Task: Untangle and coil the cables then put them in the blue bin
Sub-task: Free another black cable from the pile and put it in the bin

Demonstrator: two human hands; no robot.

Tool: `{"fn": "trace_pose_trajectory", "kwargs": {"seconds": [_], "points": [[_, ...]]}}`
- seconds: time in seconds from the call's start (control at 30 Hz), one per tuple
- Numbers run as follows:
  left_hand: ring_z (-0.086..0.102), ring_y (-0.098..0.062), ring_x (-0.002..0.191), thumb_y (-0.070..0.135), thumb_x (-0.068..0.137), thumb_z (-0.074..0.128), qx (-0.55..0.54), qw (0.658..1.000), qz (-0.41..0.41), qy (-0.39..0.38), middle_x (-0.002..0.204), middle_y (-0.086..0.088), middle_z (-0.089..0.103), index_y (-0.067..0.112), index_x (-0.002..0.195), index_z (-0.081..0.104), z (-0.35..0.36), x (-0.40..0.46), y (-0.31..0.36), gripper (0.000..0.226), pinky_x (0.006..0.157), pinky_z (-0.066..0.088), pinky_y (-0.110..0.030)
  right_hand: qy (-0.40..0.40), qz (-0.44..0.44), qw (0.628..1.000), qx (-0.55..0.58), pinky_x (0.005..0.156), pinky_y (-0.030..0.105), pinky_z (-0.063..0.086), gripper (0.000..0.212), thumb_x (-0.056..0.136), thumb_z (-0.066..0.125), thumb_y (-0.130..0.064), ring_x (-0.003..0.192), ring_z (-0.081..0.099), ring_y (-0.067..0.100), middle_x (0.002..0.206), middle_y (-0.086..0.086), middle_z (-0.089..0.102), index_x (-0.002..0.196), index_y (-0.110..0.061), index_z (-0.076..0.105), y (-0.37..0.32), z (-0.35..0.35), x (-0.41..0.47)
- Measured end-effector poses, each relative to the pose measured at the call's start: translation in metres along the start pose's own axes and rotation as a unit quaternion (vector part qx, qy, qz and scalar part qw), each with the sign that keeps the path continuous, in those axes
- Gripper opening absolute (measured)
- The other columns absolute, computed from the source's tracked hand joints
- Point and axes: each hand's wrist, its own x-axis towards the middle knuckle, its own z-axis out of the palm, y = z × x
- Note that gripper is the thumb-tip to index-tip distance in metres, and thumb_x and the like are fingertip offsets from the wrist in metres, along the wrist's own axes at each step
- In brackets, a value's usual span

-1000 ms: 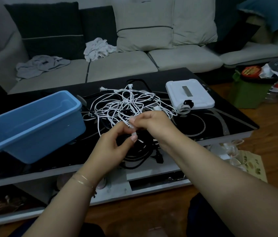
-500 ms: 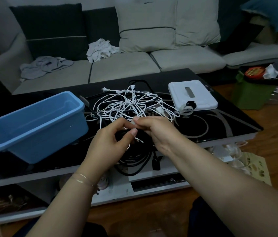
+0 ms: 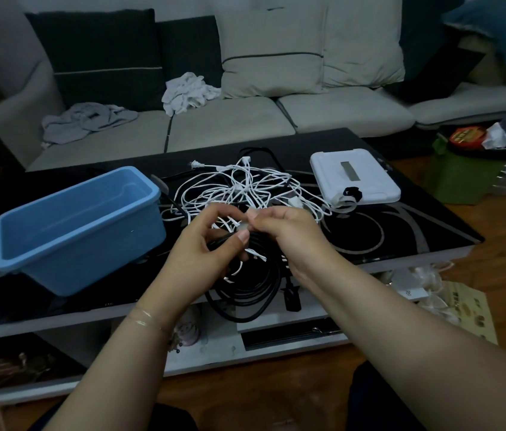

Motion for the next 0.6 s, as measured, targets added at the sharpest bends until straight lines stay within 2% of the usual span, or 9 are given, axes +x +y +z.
{"fn": "trace_pose_trajectory", "kwargs": {"seconds": [0.13, 0.27, 0.37, 0.5, 0.6], "points": [[0.047, -0.007, 0.041, 0.025, 0.091, 0.065, -0.024, 0.998, -0.058, 0.006, 0.067, -0.006, 0.07, 0.028, 0.107, 0.05, -0.004, 0.001, 0.001, 0.022, 0.04, 0.037, -0.018, -0.026, -0.09, 0.989, -0.113, 0.063, 0.018, 0.053, 0.012, 0.087, 0.067, -0.01, 0.064, 0.066, 0.007, 0.067, -0.003, 0.071, 0.076, -0.016, 0.069, -0.002, 0.0, 0.0], [0.046, -0.008, 0.041, 0.022, 0.092, 0.063, -0.012, 0.996, -0.086, -0.018, 0.069, -0.006, 0.071, 0.02, 0.11, 0.052, -0.007, 0.002, 0.002, 0.021, 0.041, 0.039, -0.019, -0.069, -0.164, 0.964, -0.198, 0.075, 0.027, 0.053, 0.02, 0.085, 0.068, -0.006, 0.07, 0.065, 0.008, 0.072, -0.004, 0.07, 0.075, -0.023, 0.068, -0.005, -0.001, -0.001], [0.043, -0.01, 0.039, 0.019, 0.093, 0.062, -0.033, 0.994, -0.098, -0.041, 0.07, -0.008, 0.071, 0.012, 0.11, 0.052, -0.009, 0.002, 0.002, 0.021, 0.042, 0.041, -0.021, -0.089, -0.211, 0.942, -0.247, 0.074, 0.021, 0.05, 0.023, 0.084, 0.069, -0.006, 0.072, 0.062, 0.001, 0.072, -0.012, 0.067, 0.076, -0.027, 0.068, -0.008, -0.003, -0.003], [0.043, -0.011, 0.04, 0.016, 0.093, 0.061, -0.047, 0.993, -0.092, -0.05, 0.07, -0.008, 0.07, 0.011, 0.108, 0.051, -0.01, 0.001, 0.001, 0.019, 0.045, 0.047, -0.025, -0.097, -0.23, 0.926, -0.284, 0.078, 0.019, 0.049, 0.023, 0.085, 0.069, -0.008, 0.076, 0.062, -0.004, 0.074, -0.017, 0.067, 0.079, -0.03, 0.068, -0.009, -0.005, -0.003], [0.042, -0.01, 0.04, 0.015, 0.094, 0.06, -0.058, 0.993, -0.089, -0.044, 0.067, -0.005, 0.068, 0.012, 0.108, 0.05, -0.012, 0.001, -0.002, 0.018, 0.045, 0.047, -0.025, -0.11, -0.225, 0.918, -0.309, 0.086, 0.029, 0.052, 0.018, 0.087, 0.067, -0.008, 0.085, 0.066, 0.004, 0.083, -0.013, 0.069, 0.085, -0.026, 0.069, -0.009, -0.004, -0.002]]}}
